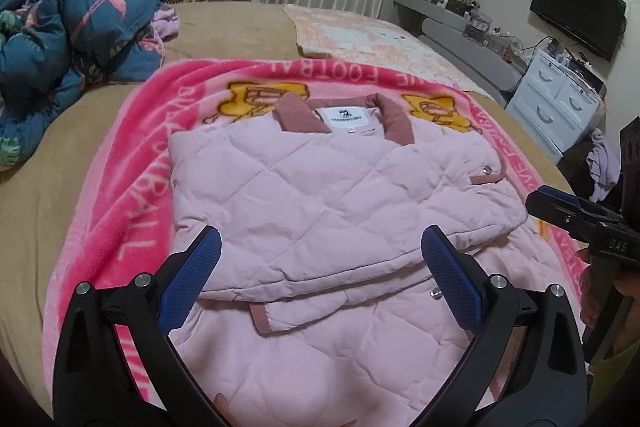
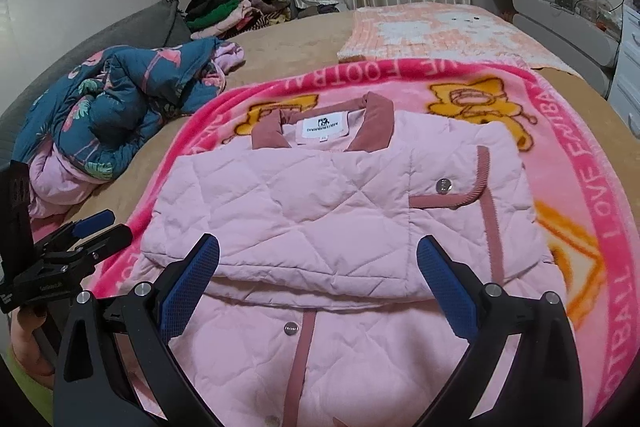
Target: Fold large clothes
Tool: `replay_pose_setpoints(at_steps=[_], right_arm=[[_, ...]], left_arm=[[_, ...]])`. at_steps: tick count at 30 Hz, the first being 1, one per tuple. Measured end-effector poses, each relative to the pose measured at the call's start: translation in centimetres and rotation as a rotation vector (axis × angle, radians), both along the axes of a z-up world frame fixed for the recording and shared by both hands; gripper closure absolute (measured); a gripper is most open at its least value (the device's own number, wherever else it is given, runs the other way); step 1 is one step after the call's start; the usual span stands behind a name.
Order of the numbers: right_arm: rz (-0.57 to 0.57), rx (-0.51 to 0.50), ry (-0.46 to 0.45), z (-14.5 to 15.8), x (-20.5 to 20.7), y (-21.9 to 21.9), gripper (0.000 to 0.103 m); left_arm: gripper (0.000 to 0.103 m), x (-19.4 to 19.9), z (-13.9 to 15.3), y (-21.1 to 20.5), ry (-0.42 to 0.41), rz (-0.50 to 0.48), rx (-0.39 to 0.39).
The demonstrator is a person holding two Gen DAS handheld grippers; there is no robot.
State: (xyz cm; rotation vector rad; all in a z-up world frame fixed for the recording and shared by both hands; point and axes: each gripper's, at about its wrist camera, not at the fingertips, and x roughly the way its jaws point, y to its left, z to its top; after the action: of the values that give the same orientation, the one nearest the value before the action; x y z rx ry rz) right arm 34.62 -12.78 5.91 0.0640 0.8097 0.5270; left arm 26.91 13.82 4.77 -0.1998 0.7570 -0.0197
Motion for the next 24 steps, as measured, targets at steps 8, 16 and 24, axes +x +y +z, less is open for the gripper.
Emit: replay_pose_setpoints(at_steps=[8, 16, 24], right_arm=[[-0.012, 0.03, -0.047, 2.1, -2.6, -2.0, 0.004], [-0.022, 0.064, -0.075, 3.2, -5.2, -4.0, 0.004], [-0.019, 0.054, -0.126, 4.6, -7.8, -5.3, 0.004]], left_arm=[[0.009, -1.7, 2.5, -1.6, -0.058, -0.039, 0.0], [0.009, -3.7, 4.5, -3.4, -0.105, -0.082, 0.038], [0.009, -6.4, 6.0, -5.6, -0.161, -0.112, 0.053]])
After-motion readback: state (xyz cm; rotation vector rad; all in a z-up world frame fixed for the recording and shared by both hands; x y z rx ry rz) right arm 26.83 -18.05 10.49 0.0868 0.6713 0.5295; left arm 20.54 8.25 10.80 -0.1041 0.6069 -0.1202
